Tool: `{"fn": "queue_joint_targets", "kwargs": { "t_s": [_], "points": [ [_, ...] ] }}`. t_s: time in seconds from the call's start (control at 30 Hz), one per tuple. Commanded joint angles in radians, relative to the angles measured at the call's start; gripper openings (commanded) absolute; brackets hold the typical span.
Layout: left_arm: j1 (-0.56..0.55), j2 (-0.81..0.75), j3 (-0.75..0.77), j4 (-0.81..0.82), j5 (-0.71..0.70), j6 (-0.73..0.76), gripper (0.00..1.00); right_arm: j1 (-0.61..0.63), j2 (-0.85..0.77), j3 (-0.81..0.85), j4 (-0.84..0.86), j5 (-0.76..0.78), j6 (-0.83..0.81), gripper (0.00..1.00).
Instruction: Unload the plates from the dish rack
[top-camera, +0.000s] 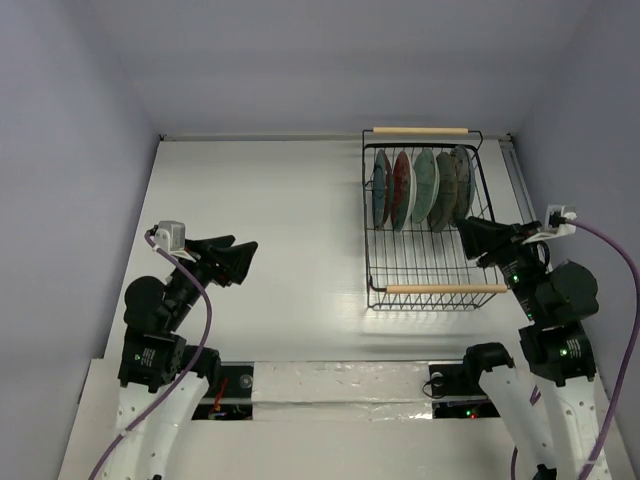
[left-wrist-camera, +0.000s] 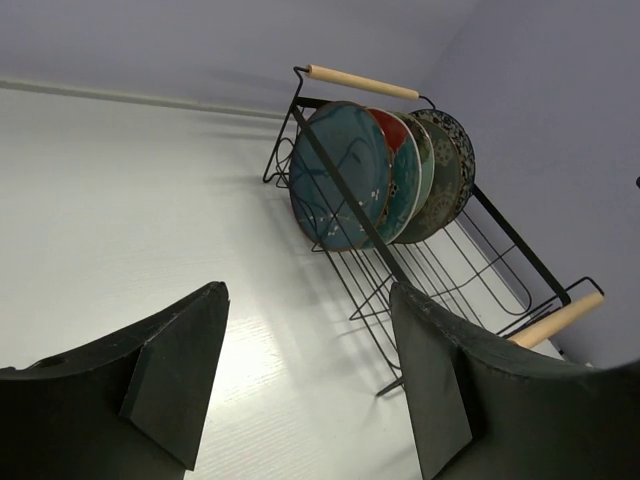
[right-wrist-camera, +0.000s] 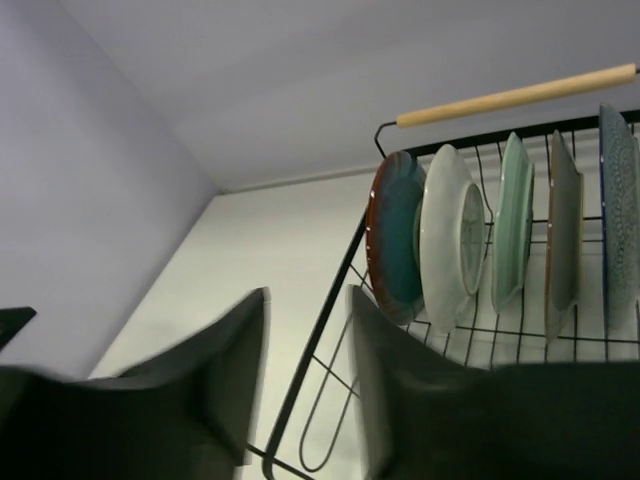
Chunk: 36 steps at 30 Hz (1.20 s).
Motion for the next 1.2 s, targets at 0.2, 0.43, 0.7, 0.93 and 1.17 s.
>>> {"fn": "queue_joint_targets", "kwargs": {
  "t_s": [0.2, 0.43, 0.7, 0.93, 1.17],
  "points": [
    [-0.003, -0.018, -0.006, 0.060, 0.063, 0.019, 0.64, -0.004, 0.176, 0.102, 0.015, -0.029, -0.054, 0.00],
    [-0.003, -0.033, -0.008, 0.055, 0.013, 0.011, 0.17, 0.014, 0.408, 0.152, 0.015, 0.086, -0.052, 0.00],
    [-0.012, -0.035, 0.003, 0.011, -0.099, 0.002, 0.00, 0.132, 0.722, 0.335, -0.077, 0.419, -0.133, 0.00],
    [-0.031, -0.047, 0.002, 0.000, -0.122, -0.004, 0.16, 0.142, 0.891, 0.430, -0.097, 0.583, -0.155, 0.26],
    [-0.049, -0.058, 0.003, -0.002, -0.131, -0.006, 0.27, 0.142, 1.027, 0.505, -0.115, 0.657, -0.198, 0.37]
  ]
}}
